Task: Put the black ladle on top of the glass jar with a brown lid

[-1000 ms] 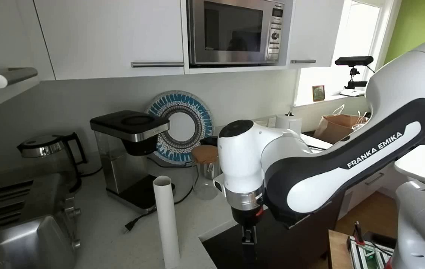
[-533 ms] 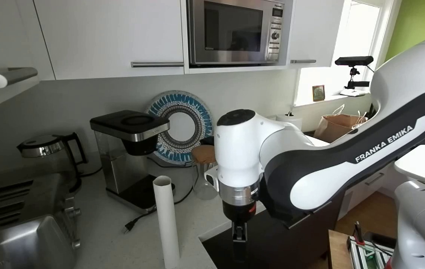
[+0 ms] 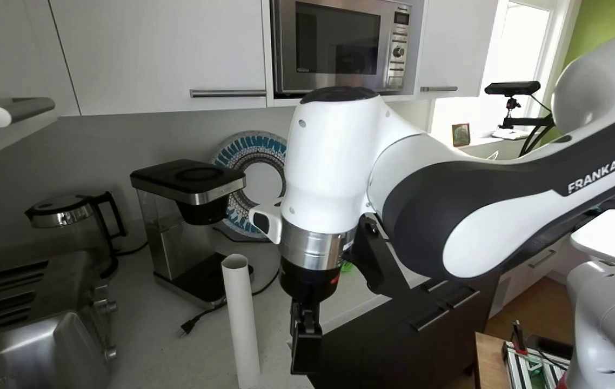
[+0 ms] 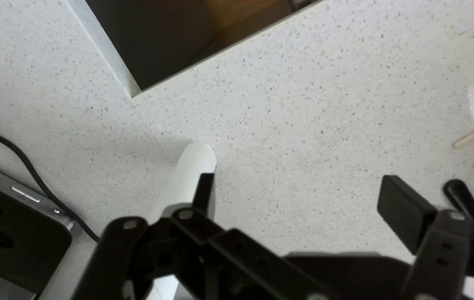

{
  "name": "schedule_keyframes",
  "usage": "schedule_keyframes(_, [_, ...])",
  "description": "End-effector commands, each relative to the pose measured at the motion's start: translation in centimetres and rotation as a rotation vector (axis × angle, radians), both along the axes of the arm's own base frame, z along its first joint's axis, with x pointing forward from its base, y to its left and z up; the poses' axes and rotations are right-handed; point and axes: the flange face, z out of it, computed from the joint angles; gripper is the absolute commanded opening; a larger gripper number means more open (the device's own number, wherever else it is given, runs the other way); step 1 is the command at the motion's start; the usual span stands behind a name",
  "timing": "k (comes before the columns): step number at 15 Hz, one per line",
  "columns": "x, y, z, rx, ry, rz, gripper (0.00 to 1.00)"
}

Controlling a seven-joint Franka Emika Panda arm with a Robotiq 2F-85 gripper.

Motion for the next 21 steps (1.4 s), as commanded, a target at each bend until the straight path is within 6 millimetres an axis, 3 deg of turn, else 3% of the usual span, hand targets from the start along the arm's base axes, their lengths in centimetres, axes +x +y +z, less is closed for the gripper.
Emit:
schedule_keyframes(1, [0.2, 0.1, -0.1, 0.0, 0.003, 0.001, 1.0])
schedule_keyframes(9, [0.5, 0.2, -0.4, 0.001, 0.007, 0.006, 1.0])
schedule_keyframes(11, [1.4, 3.4, -0.9, 0.031, -0.002, 0.082, 1.0])
schedule_keyframes(14, [1.7, 10.9, -2.6, 0.091, 0.001, 0.227, 1.0])
schedule_keyframes(17, [1.6, 16.6, -5.7, 0.097, 0.056, 0.305, 1.0])
schedule_keyframes(18, [2.1, 18.1, -7.0, 0.101, 0.072, 0.319, 1.0])
schedule_keyframes(19, [0.4, 15.5, -4.9, 0.096, 0.048, 0.287, 1.0])
schedule_keyframes(21, [1.1, 17.6, -6.8, 0.107, 0.078, 0.309, 1.0])
